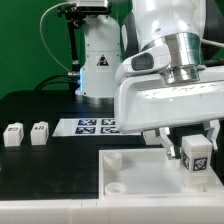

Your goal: Assemble one leg

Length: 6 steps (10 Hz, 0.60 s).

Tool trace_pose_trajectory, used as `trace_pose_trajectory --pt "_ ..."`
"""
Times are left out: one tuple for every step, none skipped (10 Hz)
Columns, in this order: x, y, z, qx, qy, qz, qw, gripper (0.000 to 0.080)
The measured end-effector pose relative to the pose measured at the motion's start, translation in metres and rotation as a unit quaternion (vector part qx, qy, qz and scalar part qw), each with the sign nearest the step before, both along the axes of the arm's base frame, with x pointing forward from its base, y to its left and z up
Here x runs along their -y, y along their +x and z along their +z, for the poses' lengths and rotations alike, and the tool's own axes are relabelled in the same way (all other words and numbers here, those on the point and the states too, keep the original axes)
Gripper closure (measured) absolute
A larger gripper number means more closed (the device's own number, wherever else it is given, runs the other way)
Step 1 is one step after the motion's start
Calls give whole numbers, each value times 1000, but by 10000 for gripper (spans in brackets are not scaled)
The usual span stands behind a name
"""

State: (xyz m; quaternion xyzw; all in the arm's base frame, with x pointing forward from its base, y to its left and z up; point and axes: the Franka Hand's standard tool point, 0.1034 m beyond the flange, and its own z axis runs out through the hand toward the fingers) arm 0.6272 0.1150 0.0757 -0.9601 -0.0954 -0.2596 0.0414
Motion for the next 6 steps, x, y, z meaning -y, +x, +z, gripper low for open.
trace_pose_trajectory --pt "0 0 0 0 0 0 1000 256" --pt "0 0 0 0 0 0 1000 172" --pt "0 0 0 0 0 0 1000 156" --pt "0 0 0 0 0 0 1000 156" --pt "0 0 0 0 0 0 1000 151" --pt "0 0 0 0 0 0 1000 151"
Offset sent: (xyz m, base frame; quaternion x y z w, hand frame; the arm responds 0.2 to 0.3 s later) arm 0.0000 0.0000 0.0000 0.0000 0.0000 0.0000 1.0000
